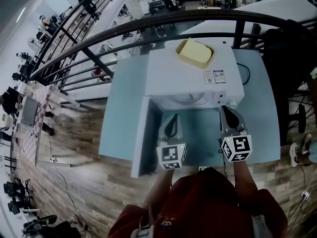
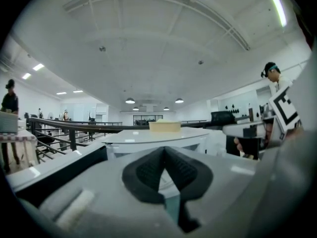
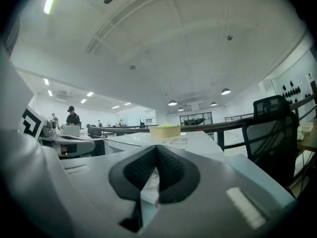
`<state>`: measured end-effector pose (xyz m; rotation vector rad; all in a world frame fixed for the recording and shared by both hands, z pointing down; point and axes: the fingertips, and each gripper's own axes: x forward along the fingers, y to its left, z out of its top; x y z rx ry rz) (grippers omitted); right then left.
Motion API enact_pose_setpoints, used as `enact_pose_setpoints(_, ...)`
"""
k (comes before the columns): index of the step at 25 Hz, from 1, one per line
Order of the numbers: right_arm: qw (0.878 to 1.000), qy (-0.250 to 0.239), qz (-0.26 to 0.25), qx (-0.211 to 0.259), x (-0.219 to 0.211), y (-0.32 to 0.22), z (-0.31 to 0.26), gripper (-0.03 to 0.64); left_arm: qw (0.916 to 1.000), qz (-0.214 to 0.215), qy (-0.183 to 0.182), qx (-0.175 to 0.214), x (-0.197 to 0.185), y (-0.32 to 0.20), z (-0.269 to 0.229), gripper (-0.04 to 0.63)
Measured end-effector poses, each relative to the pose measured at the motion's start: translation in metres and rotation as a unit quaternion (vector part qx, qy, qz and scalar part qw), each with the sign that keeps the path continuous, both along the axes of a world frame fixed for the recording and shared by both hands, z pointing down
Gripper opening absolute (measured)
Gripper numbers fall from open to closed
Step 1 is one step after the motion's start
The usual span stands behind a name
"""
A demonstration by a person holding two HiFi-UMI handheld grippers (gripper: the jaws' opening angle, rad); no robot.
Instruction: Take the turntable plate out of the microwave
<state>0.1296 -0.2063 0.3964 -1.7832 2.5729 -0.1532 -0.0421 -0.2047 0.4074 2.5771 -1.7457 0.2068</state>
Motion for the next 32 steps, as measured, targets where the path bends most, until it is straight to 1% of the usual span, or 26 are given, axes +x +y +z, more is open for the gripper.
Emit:
enact_pose_setpoints(2, 1.0, -0.004, -0.008, 0.006, 0.003, -0.011, -0.002, -0.002, 0.9999, -0.005, -0.002, 0.011, 0.003, -0.009, -0.003, 0.0)
enact_pose_setpoints(4, 0.999, -0.023, -0.022, 0.007, 0.001, -0.019, -0.001, -0.002, 0.9998, -0.012, 0.0, 0.014, 0.004, -0.016, -0.004, 0.0)
enact_pose_setpoints(6, 0.998, -0.049, -0.038, -0.001, -0.004, -0.023, 0.006, -0.002, 0.9998, -0.017, 0.002, 0.009, 0.006, -0.019, 0.002, 0.0)
enact_pose_setpoints(8, 0.997, -0.056, -0.052, -0.005, -0.01, -0.026, 0.014, -0.002, 0.9997, -0.022, -0.003, 0.002, 0.008, -0.02, 0.009, 0.0)
enact_pose_setpoints(11, 0.997, -0.046, -0.064, -0.003, -0.02, -0.031, 0.019, -0.002, 0.9995, -0.027, -0.014, 0.007, 0.005, -0.022, 0.011, 0.0)
enact_pose_setpoints(14, 0.997, -0.03, -0.071, 0.001, -0.025, -0.035, 0.023, -0.002, 0.9995, -0.029, -0.01, 0.01, 0.002, -0.028, 0.013, 0.0)
enact_pose_setpoints(17, 0.997, -0.023, -0.067, 0.009, -0.025, -0.042, 0.027, -0.002, 0.9996, -0.02, -0.004, 0.021, 0.002, -0.039, 0.02, 0.0)
enact_pose_setpoints(20, 0.998, -0.022, -0.059, 0.01, -0.028, -0.048, 0.032, -0.002, 0.9999, -0.005, 0.003, 0.014, 0.004, -0.053, 0.032, 0.0)
enact_pose_setpoints(22, 0.998, -0.011, -0.061, 0.008, -0.034, -0.046, 0.034, -0.002, 0.9999, 0.001, 0.002, 0.013, 0.004, -0.055, 0.035, 0.0)
enact_pose_setpoints(26, 0.998, -0.003, -0.062, 0.002, -0.037, -0.045, 0.041, -0.002, 0.9997, 0.007, 0.008, 0.02, 0.006, -0.057, 0.034, 0.0)
enact_pose_setpoints(32, 0.998, 0.003, -0.063, -0.006, -0.044, -0.045, 0.046, -0.002, 0.9998, 0.009, 0.007, 0.013, 0.002, -0.05, 0.041, 0.0)
